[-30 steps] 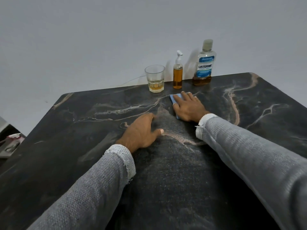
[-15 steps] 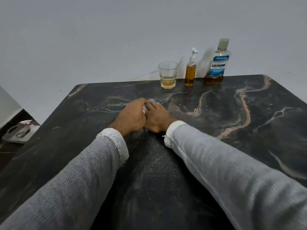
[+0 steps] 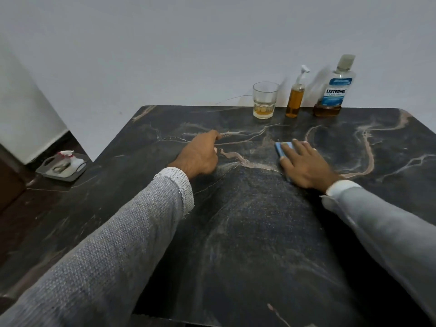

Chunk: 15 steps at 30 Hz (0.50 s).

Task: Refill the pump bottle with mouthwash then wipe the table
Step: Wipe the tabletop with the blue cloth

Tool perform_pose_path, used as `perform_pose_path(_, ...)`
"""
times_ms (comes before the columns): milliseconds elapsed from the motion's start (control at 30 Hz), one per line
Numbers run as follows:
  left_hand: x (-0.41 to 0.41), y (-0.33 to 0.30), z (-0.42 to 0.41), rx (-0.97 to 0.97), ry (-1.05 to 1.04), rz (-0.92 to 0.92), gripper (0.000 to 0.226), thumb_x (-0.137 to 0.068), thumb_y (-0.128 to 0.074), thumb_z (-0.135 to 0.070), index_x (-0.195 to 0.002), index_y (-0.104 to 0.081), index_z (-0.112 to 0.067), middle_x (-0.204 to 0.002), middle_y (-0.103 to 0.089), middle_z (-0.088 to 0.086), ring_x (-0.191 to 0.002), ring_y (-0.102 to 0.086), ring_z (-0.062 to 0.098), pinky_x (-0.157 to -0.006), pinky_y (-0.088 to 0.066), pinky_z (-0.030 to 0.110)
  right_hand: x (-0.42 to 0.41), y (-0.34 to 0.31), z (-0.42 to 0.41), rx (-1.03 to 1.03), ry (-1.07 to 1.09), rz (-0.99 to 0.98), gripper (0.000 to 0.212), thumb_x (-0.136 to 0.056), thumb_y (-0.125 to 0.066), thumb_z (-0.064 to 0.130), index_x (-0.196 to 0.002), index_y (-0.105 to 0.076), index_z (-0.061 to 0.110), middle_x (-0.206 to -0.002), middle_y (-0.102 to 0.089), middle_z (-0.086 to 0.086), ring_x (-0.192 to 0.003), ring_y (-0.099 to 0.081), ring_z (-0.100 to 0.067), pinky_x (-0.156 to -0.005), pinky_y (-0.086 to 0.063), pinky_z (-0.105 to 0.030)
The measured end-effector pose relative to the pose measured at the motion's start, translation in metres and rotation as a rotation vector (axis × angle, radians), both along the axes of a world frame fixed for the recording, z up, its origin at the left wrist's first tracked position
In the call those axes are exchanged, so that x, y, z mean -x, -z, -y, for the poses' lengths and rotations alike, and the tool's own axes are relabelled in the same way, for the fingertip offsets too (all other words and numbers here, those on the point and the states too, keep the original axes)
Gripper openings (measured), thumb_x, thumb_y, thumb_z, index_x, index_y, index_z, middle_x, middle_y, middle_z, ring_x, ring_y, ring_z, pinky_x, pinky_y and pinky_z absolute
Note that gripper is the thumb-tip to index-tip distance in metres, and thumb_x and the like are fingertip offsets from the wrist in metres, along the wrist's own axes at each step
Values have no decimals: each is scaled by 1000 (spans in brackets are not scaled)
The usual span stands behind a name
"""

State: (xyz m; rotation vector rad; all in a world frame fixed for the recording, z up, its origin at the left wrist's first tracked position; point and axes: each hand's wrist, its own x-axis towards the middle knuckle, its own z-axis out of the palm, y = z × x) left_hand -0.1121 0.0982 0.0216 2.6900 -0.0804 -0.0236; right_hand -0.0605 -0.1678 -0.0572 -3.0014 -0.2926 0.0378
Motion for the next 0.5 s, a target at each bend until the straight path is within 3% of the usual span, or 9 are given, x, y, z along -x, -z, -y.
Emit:
perform_pose_path(100, 1, 0, -5, 12, -5, 11, 46, -97, -48, -3, -141, -42, -13, -142, -50, 10, -129, -48, 29, -110, -39, 41, -14, 1, -52, 14, 7, 17, 59, -99, -16, 50, -153, -13, 26, -161, -8, -15, -148, -6, -36, -120, -7, -51)
perform_pose_path(300, 4, -5, -16, 27, -28, 39, 47, -95, -51, -3, -140, -44, -12, -143, -50, 10, -129, -48, 26, -108, -38, 34, 37, 1, -160, -59, -252, 69, 53, -101, -23, 43, -150, -24, 24, -160, -14, -16, -147, -9, -35, -119, -7, -46)
perform_pose_path(367, 7, -5, -19, 25, -36, 42, 47, -96, -50, -3, -141, -44, -12, -144, -49, 9, -131, -47, 25, -108, -38, 34, 67, 2, -167, -71, -333, 118, 52, -101, -26, 41, -149, -28, 21, -159, -18, -15, -147, -12, -34, -119, -9, -45)
perform_pose_path(500, 12, 0, -23, 9, -34, 41, 45, -98, -48, -9, -143, -41, -12, -146, -47, 10, -133, -45, 27, -110, -37, 36, 105, 8, -130, -59, -350, 80, 59, -100, -20, 47, -154, -18, 24, -162, -12, -10, -149, -7, -29, -120, -7, -42)
